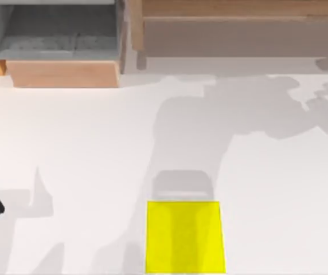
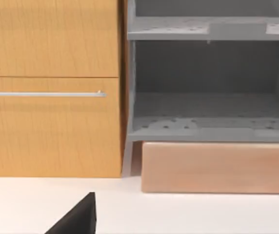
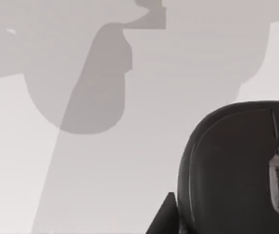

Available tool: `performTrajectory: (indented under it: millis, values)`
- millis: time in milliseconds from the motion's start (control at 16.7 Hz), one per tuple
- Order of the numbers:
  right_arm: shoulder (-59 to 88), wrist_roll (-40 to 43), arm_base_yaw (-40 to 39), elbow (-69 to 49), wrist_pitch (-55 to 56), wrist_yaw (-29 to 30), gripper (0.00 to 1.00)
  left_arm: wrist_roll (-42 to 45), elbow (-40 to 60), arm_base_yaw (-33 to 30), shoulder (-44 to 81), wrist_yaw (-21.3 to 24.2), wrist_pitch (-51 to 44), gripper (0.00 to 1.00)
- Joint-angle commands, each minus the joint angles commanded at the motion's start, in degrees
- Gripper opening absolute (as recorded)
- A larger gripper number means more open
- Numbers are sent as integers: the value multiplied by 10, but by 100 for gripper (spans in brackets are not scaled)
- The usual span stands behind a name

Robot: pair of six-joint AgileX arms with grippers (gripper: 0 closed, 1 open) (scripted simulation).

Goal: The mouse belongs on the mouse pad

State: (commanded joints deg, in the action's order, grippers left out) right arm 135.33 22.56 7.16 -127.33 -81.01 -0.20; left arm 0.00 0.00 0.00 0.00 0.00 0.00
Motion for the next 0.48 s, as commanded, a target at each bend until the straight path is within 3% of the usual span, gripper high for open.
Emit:
performTrajectory:
  millis: [240,480]
  values:
    - [-31,-128,-105,61,30,2,0,0,0,0,0,0,0,100]
    - [-76,-334,-252,159,70,3,0,0,0,0,0,0,0,100]
